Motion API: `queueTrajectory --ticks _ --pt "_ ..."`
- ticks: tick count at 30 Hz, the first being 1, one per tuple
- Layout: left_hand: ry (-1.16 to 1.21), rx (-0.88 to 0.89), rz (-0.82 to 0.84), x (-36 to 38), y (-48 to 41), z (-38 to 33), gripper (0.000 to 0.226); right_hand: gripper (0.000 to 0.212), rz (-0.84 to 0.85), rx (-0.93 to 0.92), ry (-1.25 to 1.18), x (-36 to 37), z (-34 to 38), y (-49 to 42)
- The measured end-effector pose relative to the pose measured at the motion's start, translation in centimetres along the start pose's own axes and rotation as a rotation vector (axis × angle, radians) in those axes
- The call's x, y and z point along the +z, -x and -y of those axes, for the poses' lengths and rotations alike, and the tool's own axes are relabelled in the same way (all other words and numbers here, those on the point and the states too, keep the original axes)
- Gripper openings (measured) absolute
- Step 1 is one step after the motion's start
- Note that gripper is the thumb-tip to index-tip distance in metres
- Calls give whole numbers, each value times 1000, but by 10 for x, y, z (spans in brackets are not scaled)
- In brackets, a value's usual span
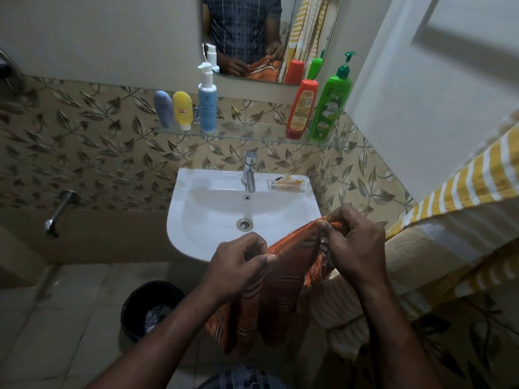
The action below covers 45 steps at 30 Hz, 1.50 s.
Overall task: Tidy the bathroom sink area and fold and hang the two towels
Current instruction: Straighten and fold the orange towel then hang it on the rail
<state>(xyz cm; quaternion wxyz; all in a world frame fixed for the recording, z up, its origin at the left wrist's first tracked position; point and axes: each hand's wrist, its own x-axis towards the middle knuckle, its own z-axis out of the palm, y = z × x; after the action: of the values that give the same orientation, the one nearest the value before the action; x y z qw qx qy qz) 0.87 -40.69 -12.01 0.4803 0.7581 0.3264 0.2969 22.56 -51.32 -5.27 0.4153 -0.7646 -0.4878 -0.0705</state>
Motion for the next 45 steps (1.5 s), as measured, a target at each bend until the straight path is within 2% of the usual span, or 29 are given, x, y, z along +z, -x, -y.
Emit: queueTrajectory --ticks 5,11,16,24,28,30,34,39,42,45 --pt "-34 -31 -122 1 -4 -6 27 25 14 6 49 1 0 0" --pt "-64 -48 -189 1 -8 -10 23 23 48 3 62 1 -1 -1" --pt "-117 -52 -262 1 -9 -14 30 21 70 10 54 3 -2 0" --pt "-221 116 -334 -3 -8 -20 24 24 78 12 109 7 -3 2" --pt "-247 108 -302 -3 -7 -20 19 25 74 12 109 9 -6 2" --pt "-248 89 -304 -1 -6 -20 17 24 82 21 113 11 -7 3" --pt "-191 -17 -333 1 -7 -19 26 25 83 20 112 13 -9 3" --pt "-54 -128 -297 1 -8 -20 13 25 71 18 103 15 -12 3" --pt "-82 -182 -262 4 -11 -19 5 22 96 49 142 19 -14 4" --pt "-67 -237 -267 11 -12 -19 7 16 137 68 182 22 -10 8"
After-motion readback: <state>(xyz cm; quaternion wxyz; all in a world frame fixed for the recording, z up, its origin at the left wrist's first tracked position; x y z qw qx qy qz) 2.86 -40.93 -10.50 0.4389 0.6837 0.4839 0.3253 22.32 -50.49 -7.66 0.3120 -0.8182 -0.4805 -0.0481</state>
